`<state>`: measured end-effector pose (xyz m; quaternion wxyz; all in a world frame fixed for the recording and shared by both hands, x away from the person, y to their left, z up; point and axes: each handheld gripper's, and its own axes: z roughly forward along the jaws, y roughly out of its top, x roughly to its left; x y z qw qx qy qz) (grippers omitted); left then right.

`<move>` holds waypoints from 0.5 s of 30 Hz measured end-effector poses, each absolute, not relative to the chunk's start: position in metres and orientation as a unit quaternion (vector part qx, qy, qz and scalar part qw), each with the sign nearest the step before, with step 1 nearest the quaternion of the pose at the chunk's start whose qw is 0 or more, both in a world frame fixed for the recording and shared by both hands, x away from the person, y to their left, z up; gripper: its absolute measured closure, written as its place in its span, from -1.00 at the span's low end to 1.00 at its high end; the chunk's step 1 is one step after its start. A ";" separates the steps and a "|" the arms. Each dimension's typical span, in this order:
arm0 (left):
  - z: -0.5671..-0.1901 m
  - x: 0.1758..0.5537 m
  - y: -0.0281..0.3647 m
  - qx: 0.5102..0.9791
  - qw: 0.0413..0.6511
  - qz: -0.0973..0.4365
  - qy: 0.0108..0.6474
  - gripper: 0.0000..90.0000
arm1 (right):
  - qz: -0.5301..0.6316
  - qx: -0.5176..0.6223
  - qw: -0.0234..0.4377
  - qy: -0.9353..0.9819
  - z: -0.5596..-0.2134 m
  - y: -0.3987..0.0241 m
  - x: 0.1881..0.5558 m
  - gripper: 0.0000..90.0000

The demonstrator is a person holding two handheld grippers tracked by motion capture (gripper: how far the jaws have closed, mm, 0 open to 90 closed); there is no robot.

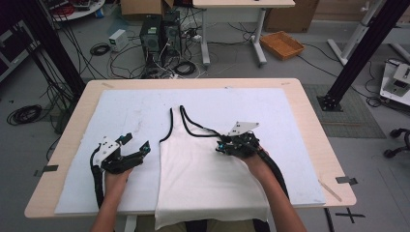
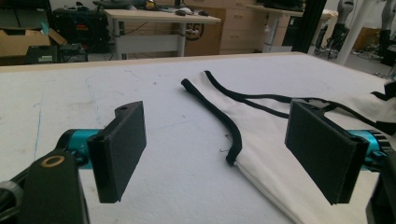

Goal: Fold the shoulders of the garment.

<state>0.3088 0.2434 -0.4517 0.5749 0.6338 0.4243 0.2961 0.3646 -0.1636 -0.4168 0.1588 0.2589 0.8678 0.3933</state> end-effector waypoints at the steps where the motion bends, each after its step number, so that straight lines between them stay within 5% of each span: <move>1: -0.452 0.309 0.243 0.633 0.575 0.297 0.425 -0.54 | 0.386 0.258 0.154 0.872 -0.417 -0.165 0.362 0.87; 7: -0.452 0.309 0.243 0.636 0.572 0.297 0.424 -0.54 | 0.403 0.239 0.139 0.873 -0.421 -0.190 0.335 0.87; 10: -0.451 0.308 0.243 0.636 0.572 0.297 0.424 -0.54 | 0.399 0.247 0.110 0.876 -0.429 -0.205 0.324 0.59; 12: -0.452 0.308 0.243 0.636 0.572 0.296 0.425 -0.54 | 0.399 0.247 0.110 0.876 -0.429 -0.205 0.324 0.59; 13: -0.452 0.309 0.243 0.636 0.572 0.296 0.425 -0.54 | 0.417 0.284 0.118 0.855 -0.430 -0.222 0.315 0.39; 15: -0.452 0.309 0.243 0.636 0.571 0.298 0.425 -0.54 | 0.444 0.326 0.127 0.825 -0.427 -0.233 0.313 0.34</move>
